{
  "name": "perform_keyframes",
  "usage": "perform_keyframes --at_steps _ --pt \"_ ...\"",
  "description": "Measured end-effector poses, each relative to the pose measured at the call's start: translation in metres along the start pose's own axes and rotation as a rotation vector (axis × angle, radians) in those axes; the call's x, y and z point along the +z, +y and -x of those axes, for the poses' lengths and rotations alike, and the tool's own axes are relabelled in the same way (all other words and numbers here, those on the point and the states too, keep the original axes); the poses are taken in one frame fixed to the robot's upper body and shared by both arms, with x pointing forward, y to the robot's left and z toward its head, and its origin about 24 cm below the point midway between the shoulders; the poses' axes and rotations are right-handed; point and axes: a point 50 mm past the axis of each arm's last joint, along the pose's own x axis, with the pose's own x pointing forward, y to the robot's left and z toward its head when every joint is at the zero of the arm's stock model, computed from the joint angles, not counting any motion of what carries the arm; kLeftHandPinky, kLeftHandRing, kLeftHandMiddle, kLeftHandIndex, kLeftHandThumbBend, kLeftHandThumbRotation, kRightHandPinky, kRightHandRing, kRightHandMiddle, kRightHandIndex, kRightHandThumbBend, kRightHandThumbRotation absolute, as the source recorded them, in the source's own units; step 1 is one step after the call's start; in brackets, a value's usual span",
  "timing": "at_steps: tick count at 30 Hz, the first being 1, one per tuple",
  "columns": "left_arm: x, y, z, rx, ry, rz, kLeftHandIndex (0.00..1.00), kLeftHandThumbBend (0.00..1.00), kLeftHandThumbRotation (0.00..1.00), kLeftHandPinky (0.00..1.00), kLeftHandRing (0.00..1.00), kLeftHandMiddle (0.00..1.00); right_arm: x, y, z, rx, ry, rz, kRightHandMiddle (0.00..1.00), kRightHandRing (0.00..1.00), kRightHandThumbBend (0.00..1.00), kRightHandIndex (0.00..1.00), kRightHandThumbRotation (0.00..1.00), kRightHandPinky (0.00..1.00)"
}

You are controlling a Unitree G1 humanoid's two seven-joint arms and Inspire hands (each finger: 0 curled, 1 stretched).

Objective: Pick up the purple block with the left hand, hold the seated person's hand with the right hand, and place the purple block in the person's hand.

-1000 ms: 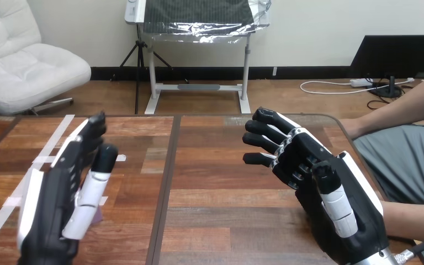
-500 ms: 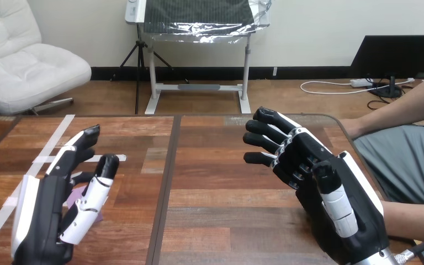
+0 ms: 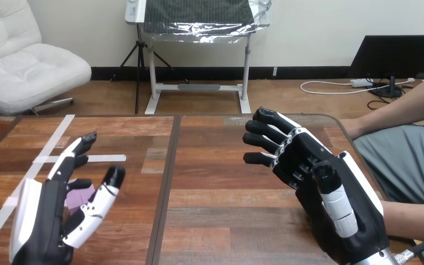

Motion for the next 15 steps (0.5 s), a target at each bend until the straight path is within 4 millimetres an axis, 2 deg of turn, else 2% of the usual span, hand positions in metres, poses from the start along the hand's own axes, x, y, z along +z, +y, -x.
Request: perform_keyframes --at_steps 8,15 --pt "-0.010 0.003 -0.002 -0.005 0.040 -0.100 0.88 0.60 0.65 0.86 0.88 0.91 0.000 0.000 0.000 0.000 0.000 0.000 0.85 0.85 0.90 0.86 0.81 0.77" --pt "-0.020 0.006 -0.004 -0.004 0.071 -0.189 0.88 0.60 0.59 0.88 0.88 0.91 0.000 0.000 0.000 0.000 0.000 0.000 0.85 0.85 0.90 0.86 0.81 0.77"
